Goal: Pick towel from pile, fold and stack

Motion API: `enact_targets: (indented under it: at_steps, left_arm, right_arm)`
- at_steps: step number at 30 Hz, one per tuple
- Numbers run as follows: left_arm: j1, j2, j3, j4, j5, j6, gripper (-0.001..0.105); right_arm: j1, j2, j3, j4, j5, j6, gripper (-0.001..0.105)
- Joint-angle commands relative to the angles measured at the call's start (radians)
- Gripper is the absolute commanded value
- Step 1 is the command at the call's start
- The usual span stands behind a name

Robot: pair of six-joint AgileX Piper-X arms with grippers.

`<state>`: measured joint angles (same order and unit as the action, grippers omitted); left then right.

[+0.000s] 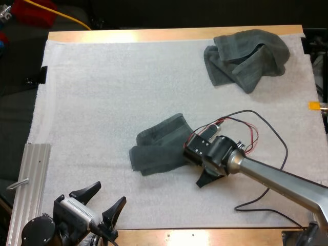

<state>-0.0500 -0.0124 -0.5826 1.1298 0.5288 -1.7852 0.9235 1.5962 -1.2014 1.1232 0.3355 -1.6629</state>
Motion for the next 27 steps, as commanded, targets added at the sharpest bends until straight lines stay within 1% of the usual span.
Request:
enact_targets:
  at_steps: [1,5,7,8,10,16,19,21,24,27]
  left_arm:
    - [-0.005,0.014,-0.002,0.007,0.006,-0.001,0.07]
    - [-0.005,0.137,-0.002,0.007,0.006,0.003,0.07]
    - [-0.005,0.231,-0.002,0.0,0.006,0.003,0.07]
    - [-0.005,0.247,-0.002,-0.004,0.006,0.003,0.07]
    - [-0.014,0.323,0.004,-0.046,0.006,-0.026,0.07]
    - [-0.017,0.465,0.04,-0.139,0.009,-0.1,0.07]
    - [-0.017,0.516,0.051,-0.16,0.009,-0.103,0.07]
    - [-0.017,0.574,0.058,-0.171,0.009,-0.123,0.07]
    - [-0.017,0.652,0.058,-0.172,0.02,-0.146,0.07]
    - [-0.017,0.758,0.058,-0.195,0.046,-0.147,0.07]
  right_arm:
    - [-0.013,-0.012,0.006,-0.009,-0.027,0.007,0.001]
    - [-0.013,-0.012,0.006,-0.047,-0.052,0.015,0.001]
    - [-0.013,-0.012,0.006,-0.062,-0.065,0.024,0.001]
    - [-0.013,-0.012,0.006,-0.064,-0.065,0.026,0.001]
    - [-0.013,-0.015,0.006,-0.069,-0.072,0.03,0.001]
    - [-0.013,-0.012,0.006,-0.069,-0.082,0.029,0.001]
    - [-0.013,-0.013,0.006,-0.069,-0.087,0.029,0.001]
    - [-0.013,-0.015,0.006,-0.069,-0.087,0.029,0.001]
    - [-0.013,-0.013,0.006,-0.069,-0.087,0.029,0.001]
    - [-0.013,-0.015,0.006,-0.069,-0.087,0.029,0.001]
